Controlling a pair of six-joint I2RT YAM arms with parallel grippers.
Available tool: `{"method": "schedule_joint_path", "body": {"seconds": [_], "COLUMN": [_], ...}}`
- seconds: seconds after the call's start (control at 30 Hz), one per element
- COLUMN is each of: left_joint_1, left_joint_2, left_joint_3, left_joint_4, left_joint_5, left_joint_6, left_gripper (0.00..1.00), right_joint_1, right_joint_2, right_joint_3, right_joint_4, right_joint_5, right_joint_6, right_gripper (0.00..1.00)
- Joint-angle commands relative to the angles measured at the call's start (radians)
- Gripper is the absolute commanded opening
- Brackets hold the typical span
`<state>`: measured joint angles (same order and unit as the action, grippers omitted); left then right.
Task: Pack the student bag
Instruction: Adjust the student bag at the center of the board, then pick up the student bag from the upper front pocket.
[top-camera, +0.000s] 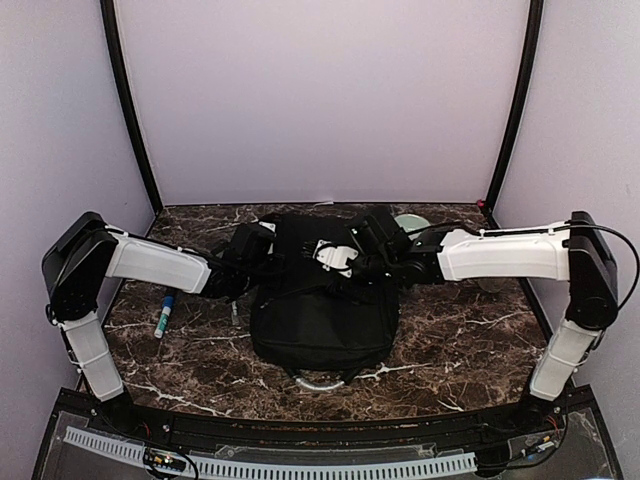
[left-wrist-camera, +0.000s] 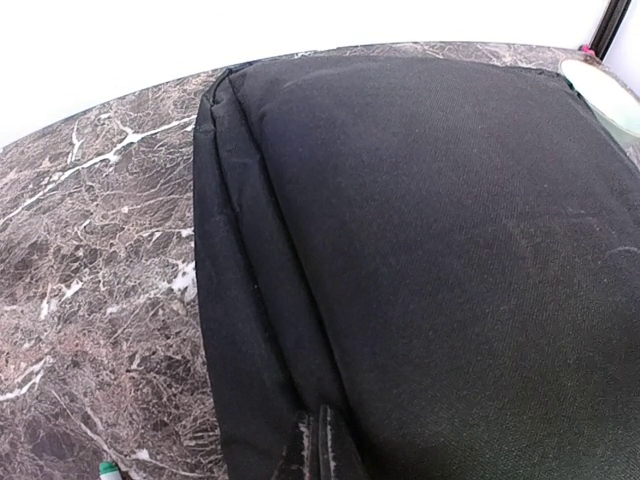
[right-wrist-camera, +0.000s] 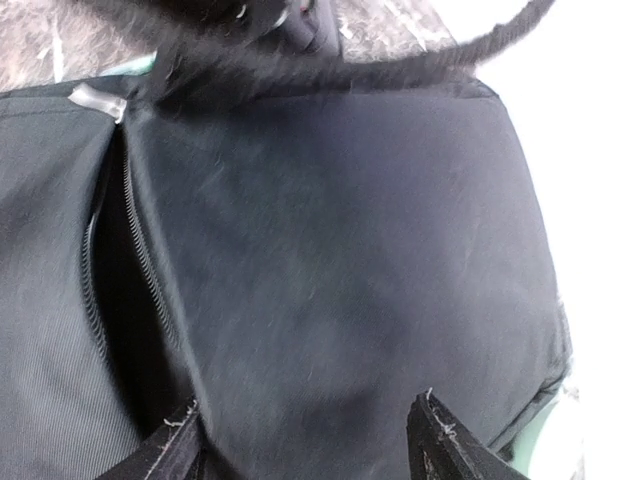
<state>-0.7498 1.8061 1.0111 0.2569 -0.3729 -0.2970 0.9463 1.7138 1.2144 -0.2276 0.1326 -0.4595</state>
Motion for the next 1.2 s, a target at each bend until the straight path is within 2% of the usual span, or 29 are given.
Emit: {"method": "schedule_joint_path", "body": {"seconds": [0.0, 0.1, 0.2, 0.27, 0.37, 0.5, 0.6, 0.77, 0.9, 1.07, 1.13, 1.17], "left_joint_1": [-0.008, -0.008, -0.014, -0.036, -0.072, -0.109, -0.143, -0.172, -0.172, -0.172, -0.172, -0.172], "left_joint_2": [-0.046, -0.116, -0.205, -0.273, -0.362, -0.416, -0.387, -0.299, -0.235, -0.205, -0.214, -0.219], "left_joint_3": [-0.027, -0.060, -0.079, -0.104, -0.180, -0.297, -0.346, -0.376, -0.381, -0.358, -0.364, -0.364], "left_joint_4": [0.039, 0.011, -0.041, -0.061, -0.004, 0.129, 0.236, 0.330, 0.308, 0.157, 0.141, 0.136], "left_joint_5": [0.026, -0.010, 0.014, 0.036, 0.142, 0.306, 0.383, 0.434, 0.368, 0.208, 0.182, 0.177], "left_joint_6": [-0.023, -0.036, -0.037, -0.031, -0.036, -0.142, -0.201, -0.281, -0.335, -0.372, -0.373, -0.369], "left_gripper": [0.00, 0.02, 0.18, 0.23, 0.19, 0.11, 0.10, 0.08, 0.07, 0.05, 0.04, 0.04], "right_joint_1": [0.028, 0.046, 0.051, 0.051, 0.049, 0.049, 0.041, 0.019, 0.001, -0.020, -0.029, -0.030], "right_joint_2": [0.060, 0.098, 0.102, 0.075, 0.036, 0.035, 0.053, 0.062, 0.066, 0.073, 0.072, 0.067], "right_joint_3": [0.055, 0.069, 0.069, 0.045, 0.030, 0.047, 0.073, 0.091, 0.090, 0.080, 0.068, 0.060], "right_joint_4": [0.073, 0.104, 0.135, 0.173, 0.176, 0.144, 0.113, 0.075, 0.052, 0.011, -0.006, -0.007], "right_joint_5": [0.086, 0.181, 0.281, 0.301, 0.286, 0.264, 0.241, 0.177, 0.135, 0.130, 0.129, 0.128], "right_joint_6": [-0.012, -0.018, -0.008, -0.011, -0.004, 0.015, 0.030, 0.079, 0.092, 0.096, 0.092, 0.089], "right_gripper": [0.66, 0.65, 0.62, 0.58, 0.48, 0.41, 0.36, 0.35, 0.38, 0.53, 0.51, 0.45]}}
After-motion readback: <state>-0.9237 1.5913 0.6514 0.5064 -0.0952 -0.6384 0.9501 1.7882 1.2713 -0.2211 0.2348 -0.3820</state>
